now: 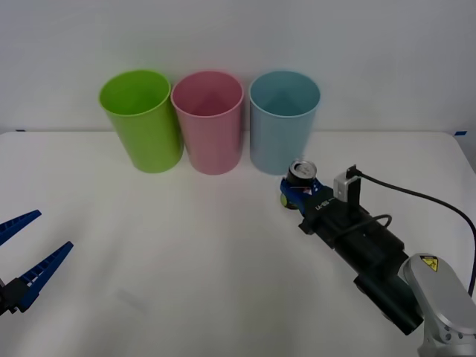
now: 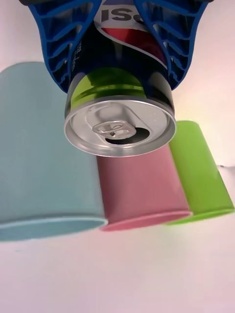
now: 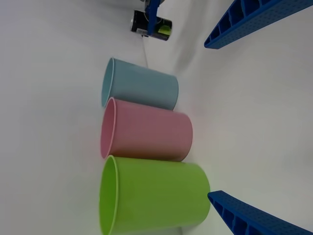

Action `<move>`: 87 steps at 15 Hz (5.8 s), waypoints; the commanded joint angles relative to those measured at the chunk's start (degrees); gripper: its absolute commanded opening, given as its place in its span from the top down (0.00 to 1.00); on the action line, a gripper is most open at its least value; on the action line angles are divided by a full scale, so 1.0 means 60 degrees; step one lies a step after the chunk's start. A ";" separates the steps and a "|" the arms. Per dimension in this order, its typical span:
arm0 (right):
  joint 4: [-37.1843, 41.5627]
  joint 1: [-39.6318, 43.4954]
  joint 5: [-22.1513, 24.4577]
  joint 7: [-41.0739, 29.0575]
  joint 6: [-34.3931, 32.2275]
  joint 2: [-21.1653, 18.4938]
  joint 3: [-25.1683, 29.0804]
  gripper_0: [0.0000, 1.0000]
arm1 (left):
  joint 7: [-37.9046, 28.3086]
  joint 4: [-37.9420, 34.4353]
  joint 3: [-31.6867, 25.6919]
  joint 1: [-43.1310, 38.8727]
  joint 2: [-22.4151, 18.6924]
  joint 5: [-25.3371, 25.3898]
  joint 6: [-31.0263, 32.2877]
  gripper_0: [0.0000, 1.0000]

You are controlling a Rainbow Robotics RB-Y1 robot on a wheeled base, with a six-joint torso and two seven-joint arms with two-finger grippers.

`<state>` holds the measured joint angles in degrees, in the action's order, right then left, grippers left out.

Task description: Grasp the object on the table and drop it into the matching bin: aluminum can to the light blue bin, PET bottle to the pink bin.

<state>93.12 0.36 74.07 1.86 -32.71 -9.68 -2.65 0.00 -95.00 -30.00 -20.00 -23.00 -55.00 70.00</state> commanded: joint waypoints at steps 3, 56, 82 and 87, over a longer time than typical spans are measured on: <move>0.1649 0.0203 0.0356 -0.1526 -0.0012 -0.0408 0.0017 1.00 | 0.0000 0.0000 0.0000 0.0000 0.0000 0.0000 0.0000 0.00; -0.2013 -0.5524 0.4897 -0.4251 -0.0188 0.0867 0.2742 0.00 | 0.0000 0.0000 0.0000 0.0000 0.0000 0.0000 0.0000 0.00; 0.3113 0.2913 -0.0699 -0.0984 -0.2722 -0.3220 0.2625 0.00 | 0.0000 0.0000 0.0000 0.0000 0.0000 0.0000 0.0000 0.00; 0.3113 0.3836 -0.0831 -0.0838 -0.4216 -0.2912 0.3679 0.00 | 0.0000 0.0000 0.0000 0.0000 0.0000 0.0000 0.0000 0.00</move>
<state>111.81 22.60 69.00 -3.36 -56.51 -27.70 18.32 0.00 -95.00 -30.00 -20.00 -23.00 -55.00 70.00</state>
